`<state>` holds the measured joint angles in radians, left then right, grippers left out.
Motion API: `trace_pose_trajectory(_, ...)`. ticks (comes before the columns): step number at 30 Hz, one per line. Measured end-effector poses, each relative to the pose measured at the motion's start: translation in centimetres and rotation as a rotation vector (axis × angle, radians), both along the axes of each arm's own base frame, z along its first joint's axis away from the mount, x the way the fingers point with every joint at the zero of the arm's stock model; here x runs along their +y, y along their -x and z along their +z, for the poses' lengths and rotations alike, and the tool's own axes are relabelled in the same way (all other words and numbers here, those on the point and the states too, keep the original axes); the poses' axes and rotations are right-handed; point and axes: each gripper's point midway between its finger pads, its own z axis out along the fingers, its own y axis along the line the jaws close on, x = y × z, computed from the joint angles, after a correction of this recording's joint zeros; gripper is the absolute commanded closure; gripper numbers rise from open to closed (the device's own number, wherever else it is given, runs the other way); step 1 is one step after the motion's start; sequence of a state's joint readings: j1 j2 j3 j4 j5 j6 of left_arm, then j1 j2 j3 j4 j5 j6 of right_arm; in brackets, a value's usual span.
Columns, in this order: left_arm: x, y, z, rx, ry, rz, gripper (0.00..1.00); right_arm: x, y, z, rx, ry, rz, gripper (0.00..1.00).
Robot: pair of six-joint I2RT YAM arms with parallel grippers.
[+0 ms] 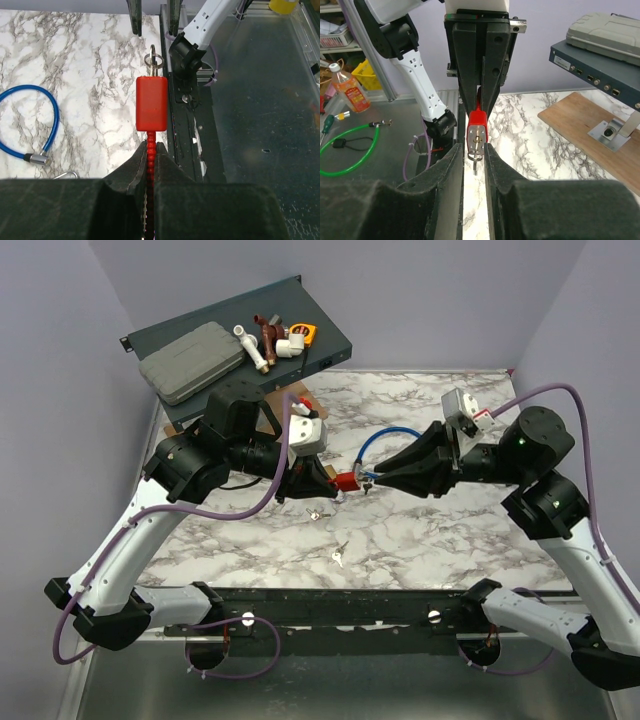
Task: Unlock with the key
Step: Unlock the lock.
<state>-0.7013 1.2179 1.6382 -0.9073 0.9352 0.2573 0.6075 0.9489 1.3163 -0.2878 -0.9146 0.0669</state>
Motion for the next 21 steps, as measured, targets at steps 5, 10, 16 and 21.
trace_pose_trajectory(5,0.01,-0.12,-0.04,0.007,-0.004,0.012,1.0,0.56,-0.4,-0.38,0.022,0.014,0.021,0.79)
trace_pose_trajectory(10,0.01,-0.2,-0.07,0.009,-0.007,0.018,1.0,0.86,-0.61,-0.77,0.041,0.024,0.033,0.83)
trace_pose_trajectory(16,0.02,-0.27,0.03,0.008,-0.006,0.024,1.0,0.89,-0.45,-0.71,0.043,0.024,0.044,0.99)
trace_pose_trajectory(21,0.0,-0.32,0.09,0.005,-0.004,0.025,1.0,0.86,-0.44,-0.66,0.041,0.023,0.042,0.99)
